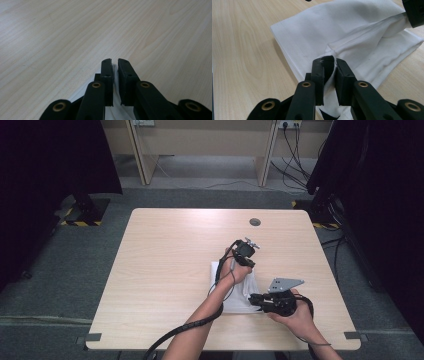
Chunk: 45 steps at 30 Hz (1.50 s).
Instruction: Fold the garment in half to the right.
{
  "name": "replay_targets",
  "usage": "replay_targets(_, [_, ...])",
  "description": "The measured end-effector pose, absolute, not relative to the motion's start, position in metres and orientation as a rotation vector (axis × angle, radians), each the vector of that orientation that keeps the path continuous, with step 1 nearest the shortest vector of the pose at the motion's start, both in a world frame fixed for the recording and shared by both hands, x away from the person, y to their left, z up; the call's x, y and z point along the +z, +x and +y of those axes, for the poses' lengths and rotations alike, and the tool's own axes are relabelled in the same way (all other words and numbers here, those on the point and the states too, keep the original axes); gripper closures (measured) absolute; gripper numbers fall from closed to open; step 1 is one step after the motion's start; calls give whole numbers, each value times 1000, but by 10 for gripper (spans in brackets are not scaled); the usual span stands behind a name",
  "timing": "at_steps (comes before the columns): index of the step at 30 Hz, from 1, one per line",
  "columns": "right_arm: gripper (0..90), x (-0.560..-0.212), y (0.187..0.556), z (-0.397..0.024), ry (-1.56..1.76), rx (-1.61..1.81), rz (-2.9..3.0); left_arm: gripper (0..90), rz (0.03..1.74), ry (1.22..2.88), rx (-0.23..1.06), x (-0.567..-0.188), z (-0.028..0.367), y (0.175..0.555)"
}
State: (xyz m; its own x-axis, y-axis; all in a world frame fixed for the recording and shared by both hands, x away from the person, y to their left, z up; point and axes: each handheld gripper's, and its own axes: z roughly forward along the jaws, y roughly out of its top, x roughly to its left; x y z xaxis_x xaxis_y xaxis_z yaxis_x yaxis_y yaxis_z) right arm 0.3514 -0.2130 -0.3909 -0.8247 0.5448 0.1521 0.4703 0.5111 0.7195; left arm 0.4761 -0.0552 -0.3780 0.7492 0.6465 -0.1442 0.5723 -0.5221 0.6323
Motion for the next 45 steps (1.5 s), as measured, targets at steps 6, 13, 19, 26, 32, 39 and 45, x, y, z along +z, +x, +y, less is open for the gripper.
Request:
replay_targets(6, [791,-391,351,-214,895,1214,2648,818,912,2265,146,-377,-55,476])
replay_targets(13, [788,-390,351,-216,900,1214,2642,810,918,2267,143,-379,-57,477])
replay_targets(19, [788,-391,350,-217,898,1211,2643,805,918,2266,145,-379,-59,477])
replay_targets(26, [788,-391,350,-219,898,1210,2642,802,914,2272,144,-379,-61,477])
replay_targets(32, [788,-391,350,-220,902,1206,2642,802,916,2272,143,-380,-62,477])
replay_targets(39, [788,-390,350,-221,909,1206,2640,800,912,2274,145,-380,-63,477])
replay_targets(45, [785,-391,350,-223,914,1204,2635,797,912,2275,142,-381,-65,477])
